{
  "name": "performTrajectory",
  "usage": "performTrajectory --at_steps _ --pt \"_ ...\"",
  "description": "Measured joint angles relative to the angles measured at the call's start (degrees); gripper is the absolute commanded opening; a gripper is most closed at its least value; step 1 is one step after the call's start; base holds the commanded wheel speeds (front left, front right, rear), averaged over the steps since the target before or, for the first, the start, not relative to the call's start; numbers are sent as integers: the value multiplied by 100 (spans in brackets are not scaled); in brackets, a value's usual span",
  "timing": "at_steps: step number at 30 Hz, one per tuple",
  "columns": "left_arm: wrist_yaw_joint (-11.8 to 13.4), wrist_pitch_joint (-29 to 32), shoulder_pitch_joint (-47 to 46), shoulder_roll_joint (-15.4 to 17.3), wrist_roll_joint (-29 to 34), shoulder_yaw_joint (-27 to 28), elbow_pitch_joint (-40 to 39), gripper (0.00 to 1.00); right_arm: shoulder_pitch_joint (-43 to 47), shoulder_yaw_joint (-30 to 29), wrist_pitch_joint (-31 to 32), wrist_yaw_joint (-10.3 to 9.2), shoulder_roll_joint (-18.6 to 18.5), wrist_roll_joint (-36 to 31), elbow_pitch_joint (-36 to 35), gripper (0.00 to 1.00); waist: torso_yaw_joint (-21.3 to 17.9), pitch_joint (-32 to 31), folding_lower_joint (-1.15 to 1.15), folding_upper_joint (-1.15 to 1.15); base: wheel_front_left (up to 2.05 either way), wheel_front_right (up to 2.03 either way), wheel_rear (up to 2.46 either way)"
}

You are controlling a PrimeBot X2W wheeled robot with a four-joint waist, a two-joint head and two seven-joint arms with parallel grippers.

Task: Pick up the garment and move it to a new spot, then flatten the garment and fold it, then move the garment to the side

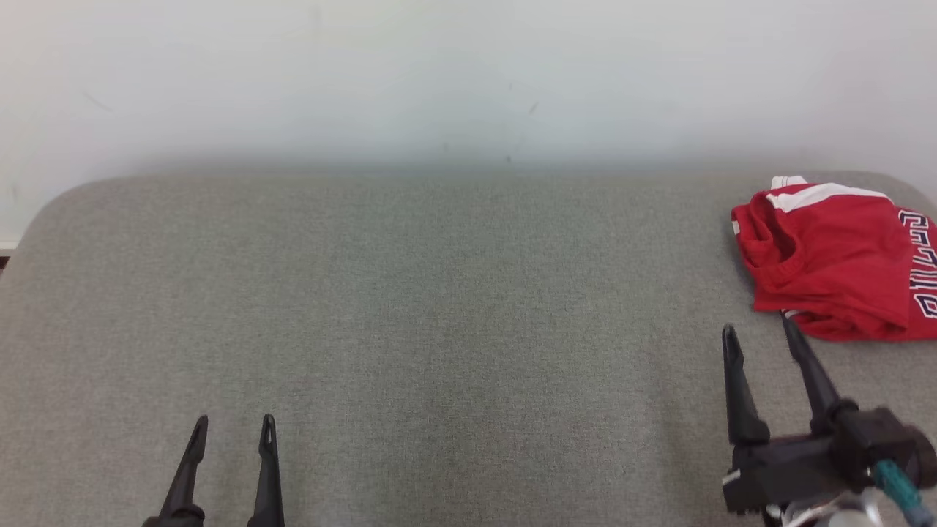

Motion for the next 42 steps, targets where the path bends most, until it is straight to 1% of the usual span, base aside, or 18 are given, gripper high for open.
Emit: performTrajectory --at_steps 6,11,23,42 --pt "20 0 170 1 -56 4 101 100 628 -265 0 0 376 -187 -177 100 36 -184 0 0 0 0 0" --pt "13 0 280 0 -114 21 170 100 1058 -348 0 0 536 -302 -364 100 35 -278 0 0 0 0 0" --pt "-1 0 398 0 -97 16 281 100 1209 -414 0 0 572 -240 -274 100 4 -333 1 1 0 0 0" --pt "101 0 399 0 -142 27 102 100 1213 -326 0 0 575 -125 -60 100 35 -334 1 1 0 0 0"
